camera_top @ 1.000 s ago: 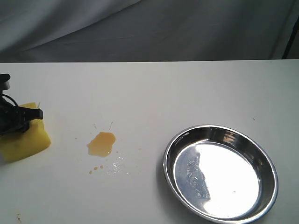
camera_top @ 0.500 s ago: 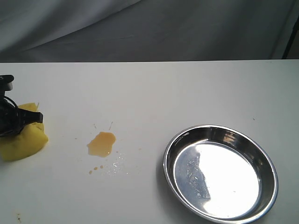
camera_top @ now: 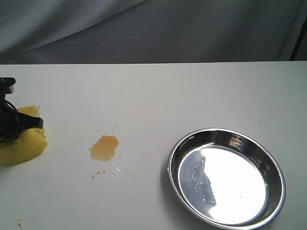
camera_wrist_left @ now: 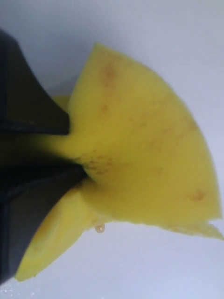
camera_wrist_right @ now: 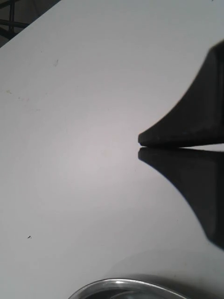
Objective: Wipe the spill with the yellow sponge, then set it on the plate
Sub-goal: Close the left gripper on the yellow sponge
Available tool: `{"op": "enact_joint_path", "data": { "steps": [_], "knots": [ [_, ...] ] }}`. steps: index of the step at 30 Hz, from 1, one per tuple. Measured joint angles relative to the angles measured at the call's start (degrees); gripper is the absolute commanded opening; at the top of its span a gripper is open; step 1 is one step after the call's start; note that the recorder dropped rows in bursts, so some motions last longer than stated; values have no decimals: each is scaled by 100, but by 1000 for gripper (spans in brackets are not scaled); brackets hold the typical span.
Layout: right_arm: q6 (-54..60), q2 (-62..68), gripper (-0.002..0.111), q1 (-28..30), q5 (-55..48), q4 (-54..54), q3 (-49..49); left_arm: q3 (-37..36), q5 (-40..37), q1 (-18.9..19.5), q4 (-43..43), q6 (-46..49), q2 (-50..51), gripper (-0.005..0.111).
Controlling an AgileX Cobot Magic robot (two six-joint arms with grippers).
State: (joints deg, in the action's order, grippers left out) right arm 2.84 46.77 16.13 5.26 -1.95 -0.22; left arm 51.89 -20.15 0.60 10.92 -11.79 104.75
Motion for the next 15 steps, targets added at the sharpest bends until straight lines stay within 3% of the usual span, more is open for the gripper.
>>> {"op": "enact_joint_path", "data": {
  "steps": [15],
  "knots": [
    [0, 0, 0, 0, 0, 0, 0, 0, 129, -131, -166, 962, 13, 0]
  ]
}}
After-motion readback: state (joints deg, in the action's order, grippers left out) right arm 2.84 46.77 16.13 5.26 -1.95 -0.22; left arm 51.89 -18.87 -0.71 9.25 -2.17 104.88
